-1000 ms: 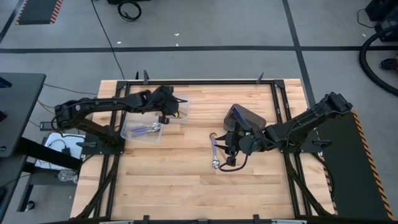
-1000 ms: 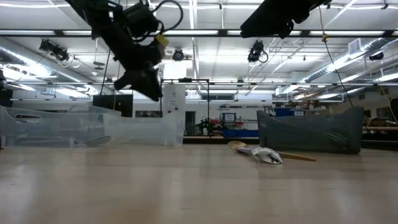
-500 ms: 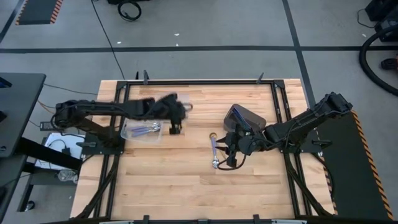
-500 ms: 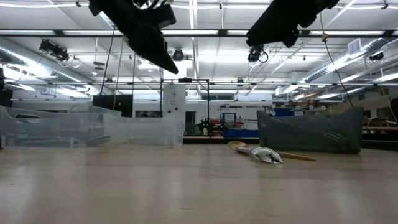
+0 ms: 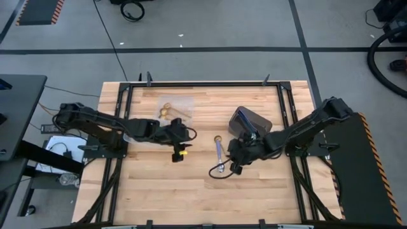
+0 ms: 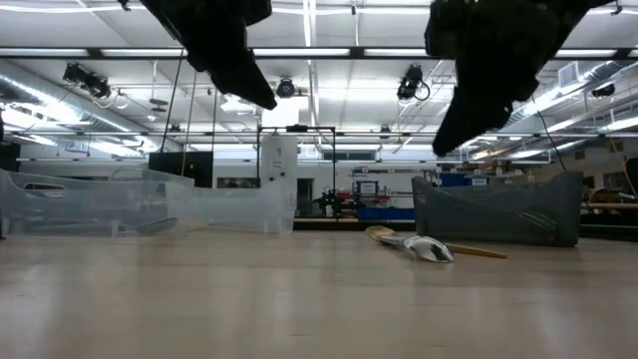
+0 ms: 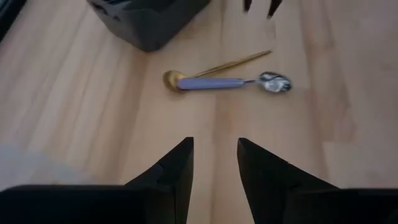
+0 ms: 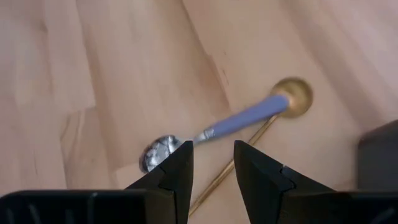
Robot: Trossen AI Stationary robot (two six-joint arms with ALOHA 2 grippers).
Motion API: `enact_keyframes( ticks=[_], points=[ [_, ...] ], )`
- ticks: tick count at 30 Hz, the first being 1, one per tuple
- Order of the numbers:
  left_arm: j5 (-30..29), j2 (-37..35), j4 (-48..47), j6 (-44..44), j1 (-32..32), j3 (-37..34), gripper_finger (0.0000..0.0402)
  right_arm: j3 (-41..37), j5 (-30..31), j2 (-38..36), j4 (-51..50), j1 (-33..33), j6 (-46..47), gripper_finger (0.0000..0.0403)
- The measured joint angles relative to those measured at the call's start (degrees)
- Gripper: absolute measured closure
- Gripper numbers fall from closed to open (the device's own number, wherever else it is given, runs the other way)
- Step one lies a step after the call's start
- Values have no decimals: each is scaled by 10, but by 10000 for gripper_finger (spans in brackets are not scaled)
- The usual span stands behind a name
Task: Sort silverware by color (type)
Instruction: Put the gold spoon into the top transparent bin
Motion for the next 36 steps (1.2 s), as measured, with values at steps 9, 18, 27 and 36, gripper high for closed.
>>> enact_keyframes(
  ticks=[9,18,27,36],
  points=[
    [0,0,-1,-55,-65,0,271,0,-12,66,-6,-7,57,277],
    [0,0,-7,-73,-117,0,271,15,5,123,-12,-12,82,277],
    [0,0,-11,-88,-142,0,271,69,15,196,-63,-19,70,277],
    [31,0,-29,-103,-177,0,271,66,0,202,-64,-44,78,277]
  ],
)
